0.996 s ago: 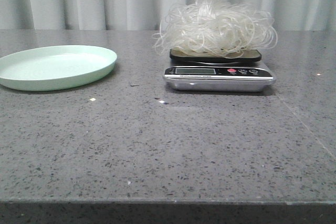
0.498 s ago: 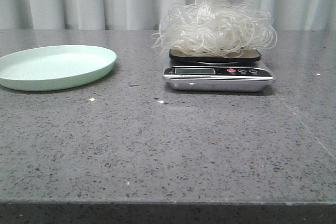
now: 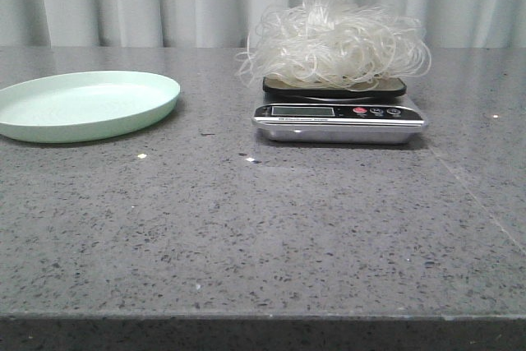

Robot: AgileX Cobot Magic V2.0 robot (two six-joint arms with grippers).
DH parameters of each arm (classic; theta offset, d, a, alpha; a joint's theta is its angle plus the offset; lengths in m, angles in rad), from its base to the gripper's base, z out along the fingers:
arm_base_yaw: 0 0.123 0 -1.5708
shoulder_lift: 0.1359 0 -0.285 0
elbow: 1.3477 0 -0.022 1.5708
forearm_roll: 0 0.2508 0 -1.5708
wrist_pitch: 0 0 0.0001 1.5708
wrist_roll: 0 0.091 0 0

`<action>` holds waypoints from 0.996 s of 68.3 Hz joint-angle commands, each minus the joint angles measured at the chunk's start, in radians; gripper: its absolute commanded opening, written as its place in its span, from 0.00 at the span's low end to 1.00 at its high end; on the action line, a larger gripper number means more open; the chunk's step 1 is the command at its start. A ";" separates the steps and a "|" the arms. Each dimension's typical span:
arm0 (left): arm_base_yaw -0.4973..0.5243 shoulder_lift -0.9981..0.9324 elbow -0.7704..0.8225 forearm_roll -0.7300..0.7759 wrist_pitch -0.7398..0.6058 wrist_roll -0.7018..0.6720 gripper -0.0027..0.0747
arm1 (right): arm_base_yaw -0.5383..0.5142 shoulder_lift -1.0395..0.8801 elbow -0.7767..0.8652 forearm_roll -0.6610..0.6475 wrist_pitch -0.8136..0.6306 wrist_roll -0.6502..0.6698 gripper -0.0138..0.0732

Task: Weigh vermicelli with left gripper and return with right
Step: 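Withdraw the left gripper while the vermicelli rests on the scale, then lower the right gripper onto the vermicelli on the scale and grasp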

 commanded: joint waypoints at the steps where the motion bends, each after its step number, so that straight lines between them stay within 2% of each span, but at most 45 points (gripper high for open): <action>1: 0.000 0.011 -0.026 -0.015 -0.077 -0.010 0.21 | 0.017 0.144 -0.234 0.000 0.086 -0.004 0.33; 16: 0.000 0.011 -0.026 -0.015 -0.077 -0.010 0.21 | 0.121 0.442 -0.631 0.000 0.388 -0.005 0.33; 22: 0.000 0.011 -0.026 -0.015 -0.077 -0.010 0.21 | 0.172 0.558 -0.750 0.000 0.487 -0.005 0.38; 27: 0.000 0.011 -0.026 -0.015 -0.077 -0.010 0.21 | 0.227 0.661 -0.846 0.000 0.567 -0.005 0.51; 35: 0.000 0.011 -0.026 -0.015 -0.077 -0.010 0.21 | 0.302 0.782 -0.932 0.000 0.609 -0.005 0.73; 43: 0.000 0.011 -0.026 -0.015 -0.077 -0.010 0.21 | 0.368 0.891 -0.986 0.000 0.612 -0.005 0.88; 51: 0.000 0.011 -0.026 -0.015 -0.077 -0.010 0.21 | 0.407 0.992 -1.013 0.000 0.629 -0.005 0.86; 68: 0.000 0.011 -0.026 -0.015 -0.077 -0.010 0.21 | 0.411 1.163 -1.021 0.000 0.722 -0.005 0.86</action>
